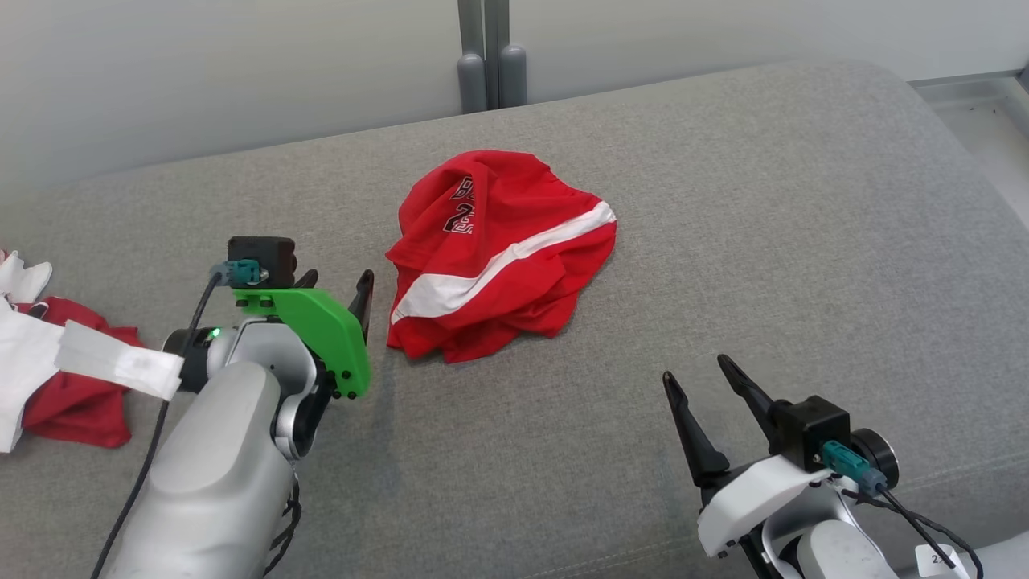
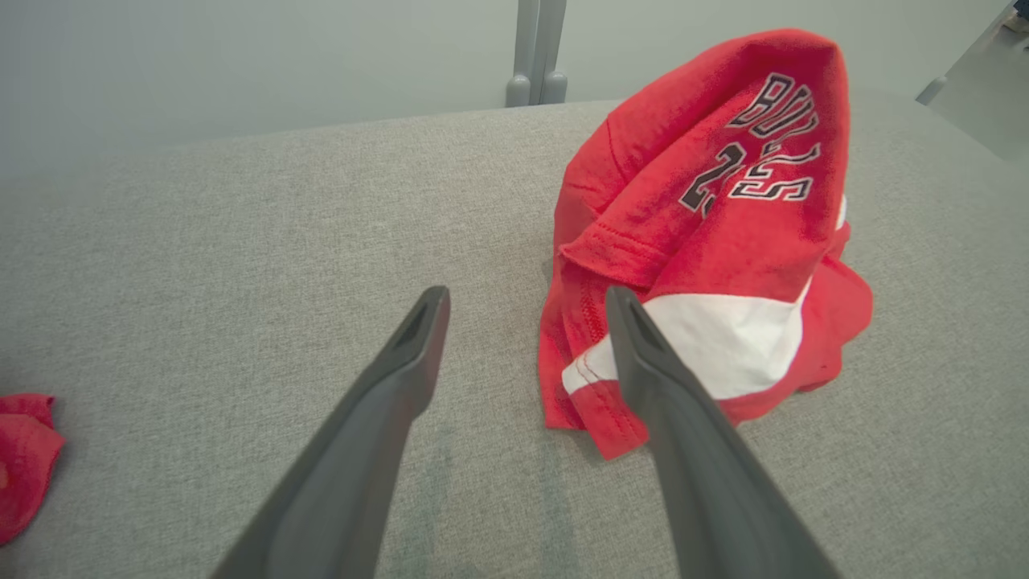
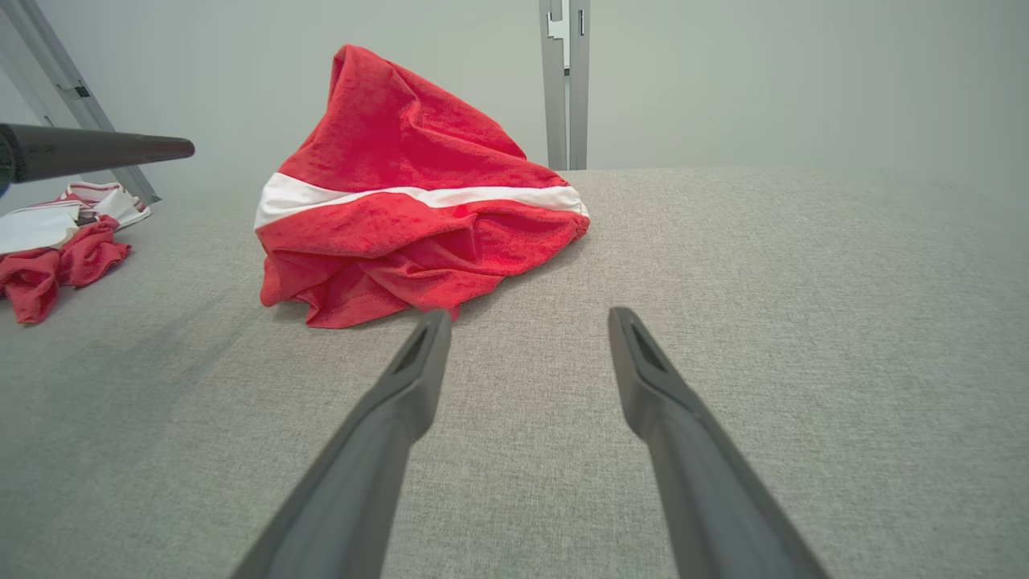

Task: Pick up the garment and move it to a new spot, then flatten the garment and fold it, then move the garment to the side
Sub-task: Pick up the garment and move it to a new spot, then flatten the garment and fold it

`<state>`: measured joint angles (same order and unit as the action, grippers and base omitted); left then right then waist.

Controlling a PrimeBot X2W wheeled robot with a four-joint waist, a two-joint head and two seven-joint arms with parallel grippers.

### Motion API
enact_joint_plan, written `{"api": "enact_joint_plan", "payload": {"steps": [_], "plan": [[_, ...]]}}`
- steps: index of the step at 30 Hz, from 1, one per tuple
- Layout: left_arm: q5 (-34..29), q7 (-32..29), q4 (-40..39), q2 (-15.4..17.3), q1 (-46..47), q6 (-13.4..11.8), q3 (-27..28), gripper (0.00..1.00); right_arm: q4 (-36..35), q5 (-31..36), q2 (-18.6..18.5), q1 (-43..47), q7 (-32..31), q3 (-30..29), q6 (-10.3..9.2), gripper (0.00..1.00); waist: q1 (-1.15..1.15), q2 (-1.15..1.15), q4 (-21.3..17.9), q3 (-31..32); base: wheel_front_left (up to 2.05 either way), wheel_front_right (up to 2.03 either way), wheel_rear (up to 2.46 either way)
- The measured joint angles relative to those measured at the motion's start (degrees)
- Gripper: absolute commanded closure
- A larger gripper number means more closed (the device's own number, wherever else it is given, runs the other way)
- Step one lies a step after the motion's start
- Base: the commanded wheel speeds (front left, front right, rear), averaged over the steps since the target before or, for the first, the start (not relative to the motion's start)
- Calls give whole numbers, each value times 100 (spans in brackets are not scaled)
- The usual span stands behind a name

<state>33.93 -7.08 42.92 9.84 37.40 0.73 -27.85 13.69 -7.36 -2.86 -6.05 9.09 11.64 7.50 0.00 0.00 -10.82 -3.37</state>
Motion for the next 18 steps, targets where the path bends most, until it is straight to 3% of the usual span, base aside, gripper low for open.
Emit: {"api": "enact_joint_plan", "payload": {"steps": [9,18], "plan": [[475,-376,49,36,214,-122,361,0,-87,14,-1,12,-8,-133,0,0,0,0,-318,-248,0,0,0],[603,-679,86,24,345,16,330,0,-75,65,-1,7,85,-230,0,0,0,0,-642,-611,0,0,0]]}}
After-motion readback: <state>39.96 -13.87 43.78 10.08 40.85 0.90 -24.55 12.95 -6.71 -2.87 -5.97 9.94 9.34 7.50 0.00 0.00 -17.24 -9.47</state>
